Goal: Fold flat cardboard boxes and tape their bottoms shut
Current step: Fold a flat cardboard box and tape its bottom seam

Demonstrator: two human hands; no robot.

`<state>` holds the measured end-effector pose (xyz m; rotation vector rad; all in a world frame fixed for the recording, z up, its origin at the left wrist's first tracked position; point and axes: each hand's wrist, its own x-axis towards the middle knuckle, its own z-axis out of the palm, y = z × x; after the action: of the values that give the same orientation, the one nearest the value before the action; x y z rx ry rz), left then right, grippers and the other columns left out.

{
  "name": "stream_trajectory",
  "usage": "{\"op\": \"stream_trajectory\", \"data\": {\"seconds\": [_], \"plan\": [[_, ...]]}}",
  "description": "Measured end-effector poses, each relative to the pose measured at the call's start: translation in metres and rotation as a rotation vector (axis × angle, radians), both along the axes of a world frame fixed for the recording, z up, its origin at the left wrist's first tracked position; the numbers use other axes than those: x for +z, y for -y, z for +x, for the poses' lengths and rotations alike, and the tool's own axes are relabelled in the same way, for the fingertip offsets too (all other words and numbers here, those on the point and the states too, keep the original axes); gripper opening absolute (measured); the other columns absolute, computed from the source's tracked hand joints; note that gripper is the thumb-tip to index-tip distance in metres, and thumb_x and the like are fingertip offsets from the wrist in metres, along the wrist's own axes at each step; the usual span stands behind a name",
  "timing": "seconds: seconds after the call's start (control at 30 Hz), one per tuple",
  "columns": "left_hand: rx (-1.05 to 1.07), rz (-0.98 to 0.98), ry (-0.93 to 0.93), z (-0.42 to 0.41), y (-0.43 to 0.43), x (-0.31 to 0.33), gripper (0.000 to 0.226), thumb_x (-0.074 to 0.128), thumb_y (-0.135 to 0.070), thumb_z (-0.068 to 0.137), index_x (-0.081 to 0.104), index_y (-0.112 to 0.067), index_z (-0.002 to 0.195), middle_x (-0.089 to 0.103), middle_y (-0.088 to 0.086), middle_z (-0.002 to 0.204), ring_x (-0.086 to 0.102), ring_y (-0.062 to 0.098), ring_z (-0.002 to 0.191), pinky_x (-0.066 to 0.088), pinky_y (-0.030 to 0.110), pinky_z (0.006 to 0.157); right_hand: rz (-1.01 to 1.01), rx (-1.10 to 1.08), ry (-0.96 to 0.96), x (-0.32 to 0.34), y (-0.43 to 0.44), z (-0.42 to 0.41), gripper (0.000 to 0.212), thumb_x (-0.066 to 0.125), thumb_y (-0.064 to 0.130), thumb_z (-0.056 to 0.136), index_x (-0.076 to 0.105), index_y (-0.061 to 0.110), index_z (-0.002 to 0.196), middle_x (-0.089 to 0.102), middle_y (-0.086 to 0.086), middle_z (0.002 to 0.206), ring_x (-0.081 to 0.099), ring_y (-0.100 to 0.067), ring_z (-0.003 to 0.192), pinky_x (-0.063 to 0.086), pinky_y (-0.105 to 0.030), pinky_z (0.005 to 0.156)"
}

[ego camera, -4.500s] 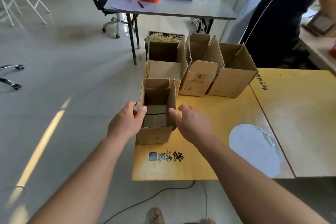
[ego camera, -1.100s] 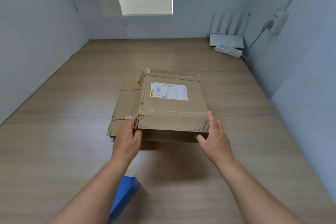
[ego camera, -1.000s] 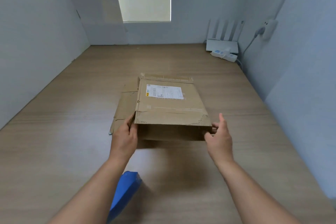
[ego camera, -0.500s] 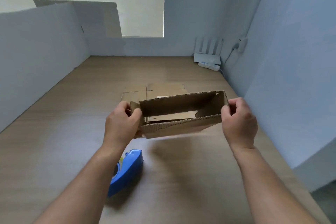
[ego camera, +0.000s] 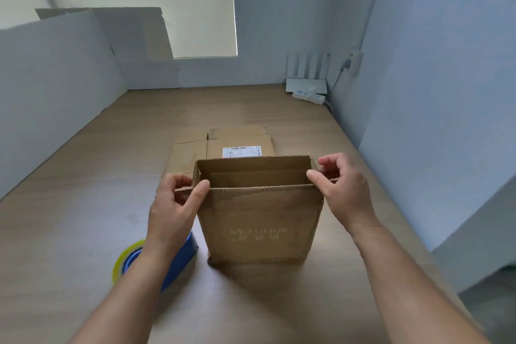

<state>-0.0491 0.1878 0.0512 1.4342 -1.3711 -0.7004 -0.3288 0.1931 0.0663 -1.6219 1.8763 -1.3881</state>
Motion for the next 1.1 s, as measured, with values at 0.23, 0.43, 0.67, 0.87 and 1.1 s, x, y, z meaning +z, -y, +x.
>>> {"op": "stream_trajectory", "data": {"seconds": [0.23, 0.43, 0.67, 0.87, 1.1], "plan": [[-0.168, 0.02, 0.161, 0.002, -0.002, -0.008, 0.031, 0.06, -0.057, 0.072, 0.068, -0.031, 0.085, 0.061, -0.013, 0.091, 0.056, 0.006, 0.088, 0.049, 0.025, 0.07, 0.173, 0.245, -0.133, -0.015, 0.006, 0.01, 0.028, 0.071, 0.048, 0.077, 0.064, 0.035, 0.101, 0.062, 0.006, 0.098, 0.057, -0.011, 0.091, 0.04, -0.017, 0.071], [-0.091, 0.124, 0.174, 0.004, 0.016, -0.008, 0.022, 0.071, -0.035, 0.082, 0.059, -0.021, 0.094, 0.06, 0.002, 0.084, 0.055, 0.019, 0.078, 0.049, 0.041, 0.074, 0.203, 0.188, -0.141, -0.005, 0.021, 0.007, 0.089, 0.077, 0.042, 0.074, 0.028, 0.031, 0.147, 0.034, 0.007, 0.121, 0.052, -0.006, 0.086, 0.045, -0.027, 0.084], [-0.119, 0.198, 0.153, -0.002, 0.025, -0.017, 0.032, 0.063, -0.043, 0.087, 0.054, -0.038, 0.117, 0.047, 0.003, 0.101, 0.049, 0.013, 0.091, 0.047, 0.029, 0.083, 0.096, 0.081, -0.186, -0.021, 0.026, 0.007, 0.014, 0.07, 0.031, 0.082, 0.065, 0.019, 0.077, 0.052, 0.006, 0.092, 0.049, -0.015, 0.096, 0.038, -0.028, 0.072], [-0.095, 0.348, -0.297, -0.016, 0.027, -0.024, 0.015, 0.05, -0.032, 0.097, 0.05, -0.034, 0.112, 0.061, 0.001, 0.107, 0.058, 0.011, 0.088, 0.043, 0.024, 0.062, 0.299, -0.061, 0.297, -0.03, 0.032, 0.01, 0.052, 0.073, 0.033, 0.079, 0.05, 0.015, 0.122, 0.047, -0.001, 0.118, 0.05, -0.02, 0.11, 0.045, -0.034, 0.091], [-0.072, 0.306, -0.455, -0.022, 0.027, -0.034, 0.031, 0.041, -0.033, 0.101, 0.049, -0.043, 0.13, 0.062, -0.009, 0.117, 0.059, 0.01, 0.107, 0.05, 0.03, 0.085, 0.439, 0.103, 0.506, -0.034, 0.03, 0.008, 0.033, 0.059, 0.041, 0.088, 0.065, 0.008, 0.087, 0.067, -0.002, 0.082, 0.061, -0.018, 0.074, 0.044, -0.031, 0.065]]}}
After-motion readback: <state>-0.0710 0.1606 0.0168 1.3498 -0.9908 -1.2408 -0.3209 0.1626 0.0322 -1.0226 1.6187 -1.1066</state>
